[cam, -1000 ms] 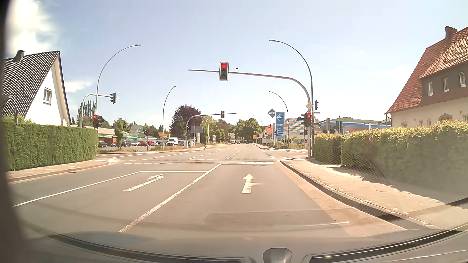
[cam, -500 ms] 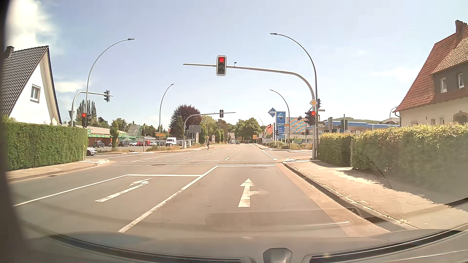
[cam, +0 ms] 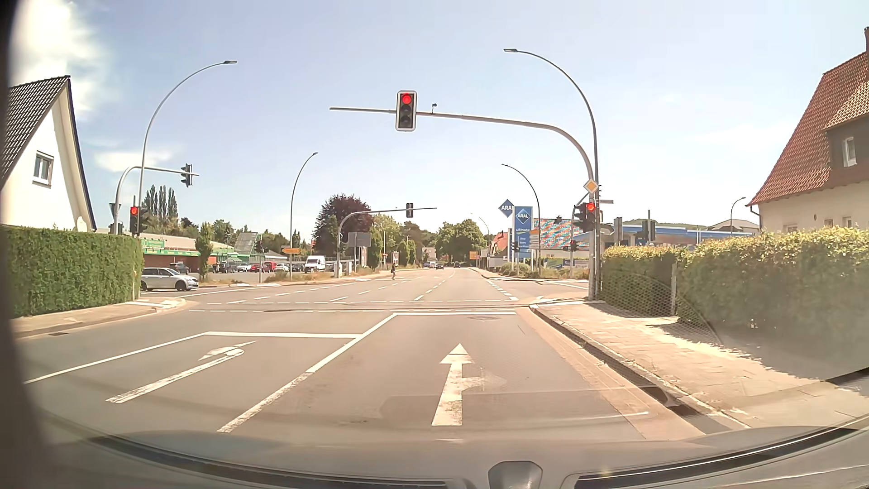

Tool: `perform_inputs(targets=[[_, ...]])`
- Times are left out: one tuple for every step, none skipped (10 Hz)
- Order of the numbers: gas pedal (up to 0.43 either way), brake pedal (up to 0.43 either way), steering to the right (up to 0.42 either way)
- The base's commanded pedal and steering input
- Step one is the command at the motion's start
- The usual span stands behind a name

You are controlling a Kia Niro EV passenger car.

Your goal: Follow the waypoints while adhering to traffic rules and regulations

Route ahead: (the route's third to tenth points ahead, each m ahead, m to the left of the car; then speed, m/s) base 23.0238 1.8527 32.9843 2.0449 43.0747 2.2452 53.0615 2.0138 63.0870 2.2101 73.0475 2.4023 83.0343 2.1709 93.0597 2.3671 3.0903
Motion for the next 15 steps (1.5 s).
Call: perform_inputs(targets=[[0.0,0.006,0.005],[0.0,0.006,0.005],[0.0,0.006,0.005],[0.0,0.006,0.005],[0.0,0.006,0.005],[0.0,0.006,0.005],[0.0,0.006,0.005],[0.0,0.006,0.005],[0.0,0.006,0.005],[0.0,0.006,0.005],[0.0,0.006,0.005],[0.0,0.006,0.005],[0.0,0.006,0.005],[0.0,0.006,0.005],[0.0,0.006,0.005]])
